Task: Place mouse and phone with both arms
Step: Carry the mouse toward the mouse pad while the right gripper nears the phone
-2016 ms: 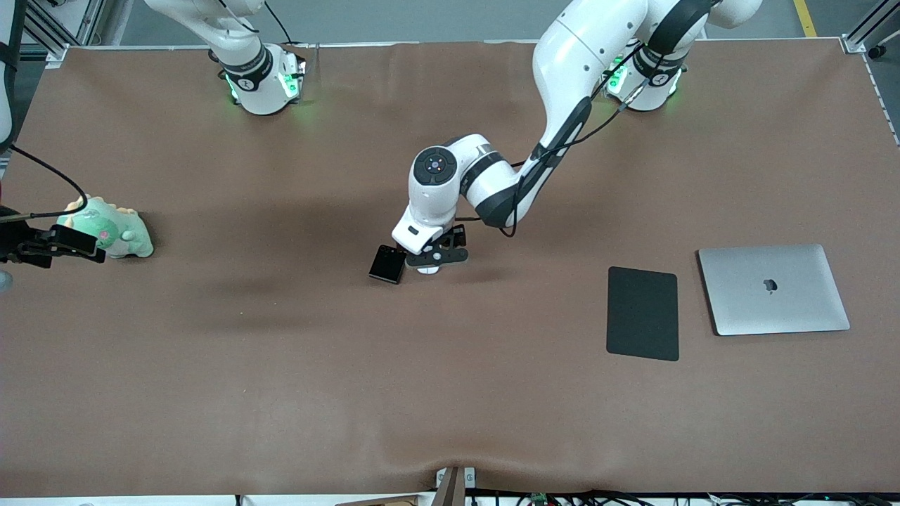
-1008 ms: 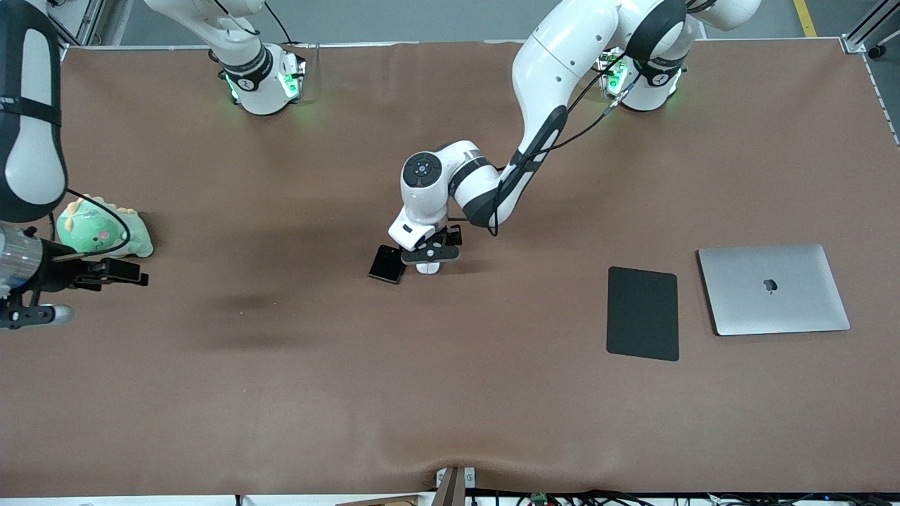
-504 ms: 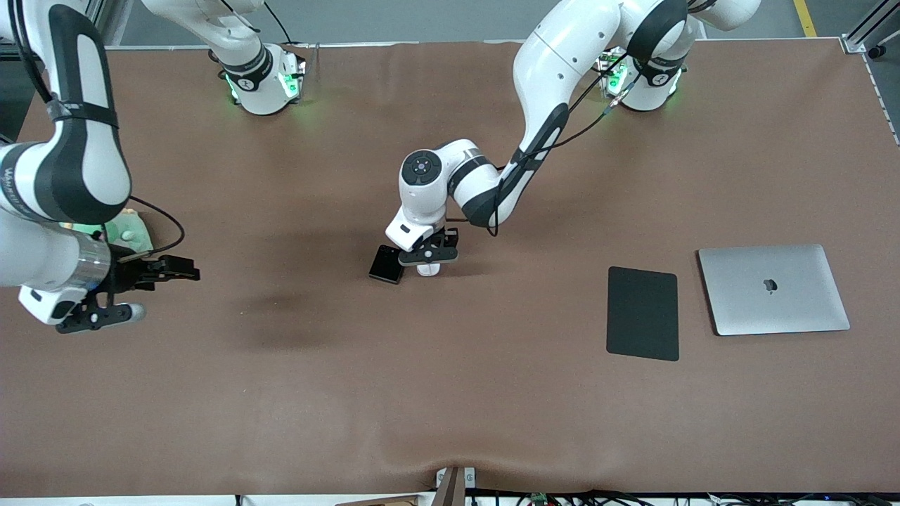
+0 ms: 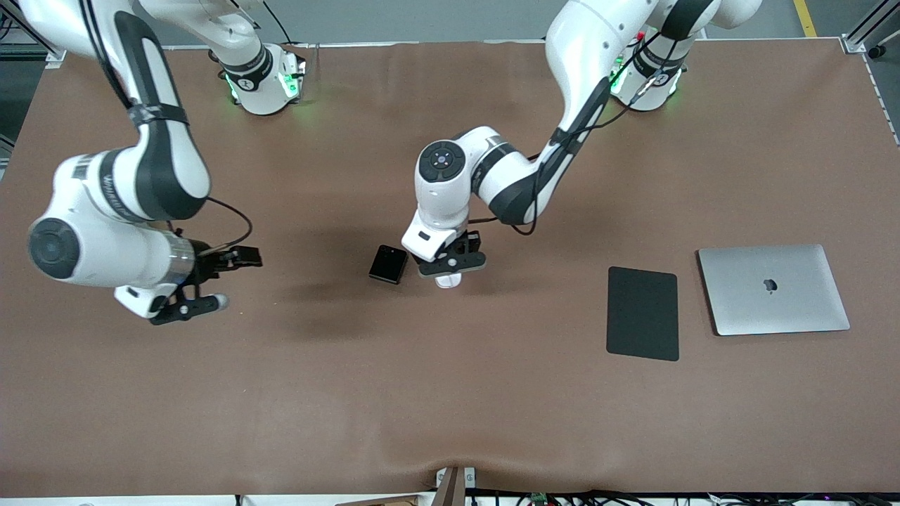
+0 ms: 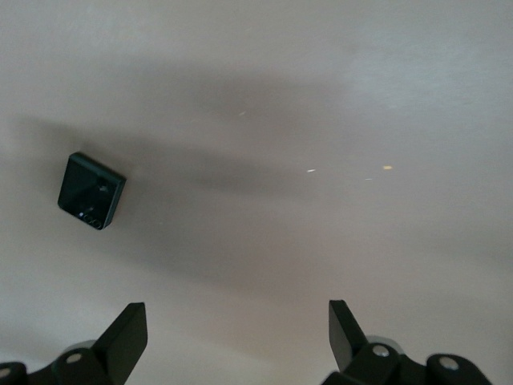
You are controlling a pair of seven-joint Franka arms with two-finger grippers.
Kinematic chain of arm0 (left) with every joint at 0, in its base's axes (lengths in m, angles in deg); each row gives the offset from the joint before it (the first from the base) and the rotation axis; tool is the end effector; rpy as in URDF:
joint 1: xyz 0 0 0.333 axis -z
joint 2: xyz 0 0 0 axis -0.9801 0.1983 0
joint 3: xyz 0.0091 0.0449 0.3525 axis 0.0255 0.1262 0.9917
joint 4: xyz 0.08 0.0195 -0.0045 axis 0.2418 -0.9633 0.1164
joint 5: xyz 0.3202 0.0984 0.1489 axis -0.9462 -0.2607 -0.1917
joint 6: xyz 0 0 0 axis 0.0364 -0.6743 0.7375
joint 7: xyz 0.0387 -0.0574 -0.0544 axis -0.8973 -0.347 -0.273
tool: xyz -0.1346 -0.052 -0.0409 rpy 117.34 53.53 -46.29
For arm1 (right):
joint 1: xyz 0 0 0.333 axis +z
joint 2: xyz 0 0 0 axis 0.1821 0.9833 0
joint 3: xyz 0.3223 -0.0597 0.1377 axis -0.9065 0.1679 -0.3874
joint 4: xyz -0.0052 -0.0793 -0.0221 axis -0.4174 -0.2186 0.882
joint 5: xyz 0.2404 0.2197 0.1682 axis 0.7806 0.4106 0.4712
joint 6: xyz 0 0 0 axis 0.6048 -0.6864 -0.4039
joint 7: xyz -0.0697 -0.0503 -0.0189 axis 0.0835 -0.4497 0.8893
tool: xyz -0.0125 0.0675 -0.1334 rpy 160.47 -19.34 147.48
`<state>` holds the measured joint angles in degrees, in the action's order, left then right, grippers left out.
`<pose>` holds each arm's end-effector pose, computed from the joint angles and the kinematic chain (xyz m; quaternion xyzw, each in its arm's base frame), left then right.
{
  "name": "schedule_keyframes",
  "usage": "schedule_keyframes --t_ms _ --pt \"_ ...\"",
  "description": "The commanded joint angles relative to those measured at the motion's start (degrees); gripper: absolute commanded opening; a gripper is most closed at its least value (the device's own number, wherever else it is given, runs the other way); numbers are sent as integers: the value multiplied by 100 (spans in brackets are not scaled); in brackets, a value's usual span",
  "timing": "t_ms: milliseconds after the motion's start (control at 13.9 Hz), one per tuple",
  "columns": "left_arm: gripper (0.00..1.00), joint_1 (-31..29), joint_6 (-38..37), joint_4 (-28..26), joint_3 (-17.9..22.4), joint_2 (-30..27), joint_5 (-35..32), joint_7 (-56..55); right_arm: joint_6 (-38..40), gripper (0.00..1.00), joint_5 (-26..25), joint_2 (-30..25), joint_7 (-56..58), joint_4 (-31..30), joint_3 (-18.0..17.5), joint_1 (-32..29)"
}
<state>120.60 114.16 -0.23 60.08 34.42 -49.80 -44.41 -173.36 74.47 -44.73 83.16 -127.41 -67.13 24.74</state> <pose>0.5340 -0.5284 0.3071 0.9934 0.1038 0.0473 0.0077 0.6083 0.1228 0.3887 -0.9825 -0.1170 0.1222 0.0780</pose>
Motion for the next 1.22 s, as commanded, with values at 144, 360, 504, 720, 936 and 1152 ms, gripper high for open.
schedule_keyframes --t_ms 144,360,504,720,936,1152 --pt "15 -581 -681 -213 -52 -639 112 220 -211 100 133 247 -681 -37 55 604" --pt "16 -1020 -944 -396 -52 -990 156 736 -913 100 238 633 -1586 -37 55 1201" --pt "16 -1407 -1173 -651 -52 -1262 366 1456 -1318 100 247 827 -1896 -37 63 1448" --pt "16 -2013 -1463 -801 -52 -1492 604 2450 -1723 100 247 1038 -2019 -28 63 1598" --pt "11 -2585 -1525 -1012 -69 -1659 754 3382 -2049 100 247 1197 -2292 -37 55 1739" --pt "0 -2946 -1525 -1135 -69 -1659 754 4033 -2102 100 247 1329 -2555 -37 63 1853"
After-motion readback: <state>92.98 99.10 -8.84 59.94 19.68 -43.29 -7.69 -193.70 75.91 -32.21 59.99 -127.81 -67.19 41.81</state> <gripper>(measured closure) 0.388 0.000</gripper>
